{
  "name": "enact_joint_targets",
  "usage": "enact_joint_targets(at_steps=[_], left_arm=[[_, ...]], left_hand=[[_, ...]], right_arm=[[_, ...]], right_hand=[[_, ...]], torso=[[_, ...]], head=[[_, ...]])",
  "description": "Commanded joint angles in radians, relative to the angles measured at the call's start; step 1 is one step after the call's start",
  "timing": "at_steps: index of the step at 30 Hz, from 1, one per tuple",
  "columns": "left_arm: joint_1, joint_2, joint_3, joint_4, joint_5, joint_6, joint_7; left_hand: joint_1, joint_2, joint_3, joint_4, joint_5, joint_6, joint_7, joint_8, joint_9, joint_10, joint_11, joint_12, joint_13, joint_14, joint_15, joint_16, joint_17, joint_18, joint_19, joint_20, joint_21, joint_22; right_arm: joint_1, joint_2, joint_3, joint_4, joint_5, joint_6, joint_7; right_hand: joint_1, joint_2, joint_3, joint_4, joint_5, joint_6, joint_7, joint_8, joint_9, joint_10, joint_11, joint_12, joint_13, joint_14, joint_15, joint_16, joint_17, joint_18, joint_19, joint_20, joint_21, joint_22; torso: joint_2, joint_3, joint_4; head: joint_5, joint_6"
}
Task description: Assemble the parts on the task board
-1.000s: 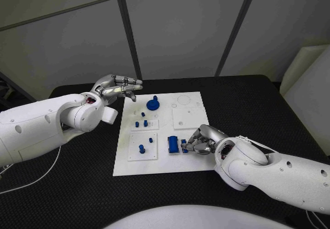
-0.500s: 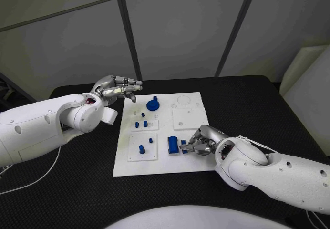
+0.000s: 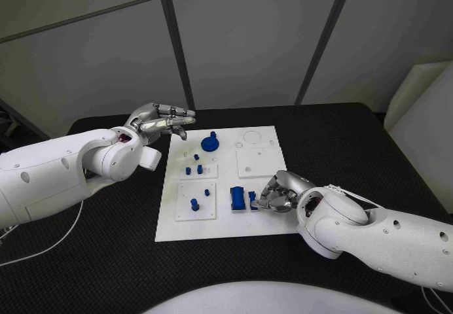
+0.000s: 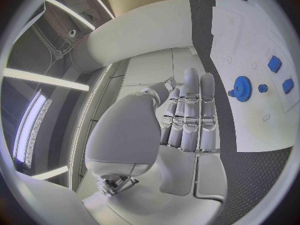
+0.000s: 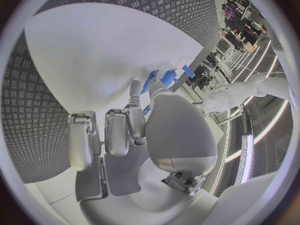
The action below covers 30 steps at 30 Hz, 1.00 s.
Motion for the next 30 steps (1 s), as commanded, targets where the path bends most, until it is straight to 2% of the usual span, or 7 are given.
enact_joint_targets(at_steps=[1,11,18,21,27,28,30], left_arm=[[0.001,0.002,0.001,0.0,0.004,0.012,-0.002],[0.001,0.002,0.001,-0.001,0.003,0.017,-0.011],[0.001,-0.001,0.001,-0.001,0.003,0.027,-0.012],[0.001,-0.002,0.0,0.0,0.003,0.045,-0.004],[0.001,0.0,-0.009,-0.006,0.012,0.071,0.021],[0.001,0.002,-0.011,-0.009,0.026,0.073,0.029],[0.001,0.011,-0.013,-0.021,0.051,0.078,0.048]], left_hand=[[0.002,0.003,-0.002,-0.002,-0.004,-0.002,-0.001,-0.006,-0.002,-0.002,0.003,-0.004,-0.001,-0.008,-0.001,-0.006,0.0,-0.011,-0.005,0.002,-0.005,-0.001],[0.003,0.003,-0.002,-0.002,-0.005,-0.003,-0.001,-0.007,-0.002,-0.002,0.003,-0.004,-0.001,-0.008,-0.001,-0.007,0.0,-0.011,-0.005,0.002,-0.005,-0.002],[0.004,0.003,-0.002,-0.002,-0.005,-0.003,-0.001,-0.007,-0.002,-0.002,0.003,-0.004,-0.001,-0.009,-0.001,-0.007,0.0,-0.011,-0.005,0.002,-0.005,-0.002],[0.007,-0.006,-0.005,-0.009,-0.007,-0.007,-0.002,-0.009,-0.003,-0.007,0.004,-0.006,-0.001,-0.014,0.0,-0.012,-0.001,-0.011,-0.008,0.002,-0.008,-0.002],[0.001,-0.013,-0.014,-0.011,-0.012,-0.017,0.0,-0.012,-0.004,-0.02,0.009,-0.011,-0.001,-0.056,0.01,-0.042,-0.011,-0.014,-0.041,0.009,-0.032,-0.01],[-0.003,-0.011,-0.019,-0.009,-0.018,-0.017,0.0,-0.011,-0.003,-0.02,0.01,-0.009,0.0,-0.081,0.016,-0.067,-0.02,-0.014,-0.064,0.014,-0.052,-0.019],[-0.005,-0.008,-0.023,-0.007,-0.022,-0.015,-0.001,-0.009,-0.002,-0.018,0.012,-0.008,0.0,-0.106,0.021,-0.094,-0.032,-0.016,-0.084,0.019,-0.073,-0.03]], right_arm=[[0.0,0.011,0.0,-0.013,-0.002,-0.002,0.02],[0.0,0.012,0.0,-0.019,0.034,-0.036,0.085],[0.002,-0.04,0.001,0.007,0.156,-0.047,0.271],[0.005,-0.066,0.016,0.005,0.27,-0.024,0.404],[0.053,-0.09,0.034,-0.046,0.525,0.038,0.621],[0.068,-0.089,0.036,-0.067,0.583,0.049,0.66],[0.094,-0.083,0.038,-0.11,0.682,0.073,0.715]], right_hand=[[-0.011,0.002,-0.008,0.006,-0.003,0.004,0.001,0.007,0.003,0.013,-0.005,0.006,0.071,0.059,-0.006,0.001,0.024,-0.007,0.107,-0.008,0.003,0.264],[-0.045,-0.007,-0.03,0.04,-0.004,0.004,0.002,0.006,0.016,0.012,-0.005,0.001,0.069,0.057,-0.006,-0.002,0.02,-0.007,0.107,-0.008,0.003,0.264],[-0.052,-0.022,-0.037,0.046,-0.004,-0.027,0.011,-0.01,0.017,-0.013,0.003,-0.065,0.031,0.041,-0.001,-0.044,-0.043,-0.007,0.107,-0.005,0.003,0.264],[-0.032,-0.023,-0.032,0.043,-0.003,-0.093,0.031,-0.017,0.008,-0.067,0.02,-0.194,-0.044,0.012,0.012,-0.113,-0.136,0.01,0.079,0.004,-0.08,0.238],[0.026,-0.018,-0.027,0.033,-0.002,-0.194,0.067,-0.015,-0.013,-0.257,0.052,-0.606,-0.293,-0.095,0.043,-0.388,-0.454,0.081,-0.059,0.033,-0.458,0.103],[0.044,-0.013,-0.026,0.028,-0.001,-0.209,0.076,-0.014,-0.017,-0.308,0.064,-0.685,-0.348,-0.16,0.054,-0.555,-0.625,0.116,-0.142,0.045,-0.684,0.011],[0.069,0.001,-0.022,0.02,-0.002,-0.227,0.089,-0.014,-0.031,-0.345,0.081,-0.742,-0.403,-0.193,0.07,-0.676,-0.706,0.158,-0.243,0.063,-0.978,-0.13]], torso=[[0.0,0.0004,0.0001],[-0.001,0.0003,-0.0014],[-0.003,0.0004,-0.0035],[-0.003,-0.0023,-0.0024],[-0.015,-0.0056,-0.0075],[-0.019,-0.007,-0.0078],[-0.026,-0.011,-0.0074]], head=[[0.0,0.0],[0.001,0.003],[0.002,0.015],[-0.005,0.026],[-0.01,0.047],[-0.013,0.054],[-0.017,0.069]])
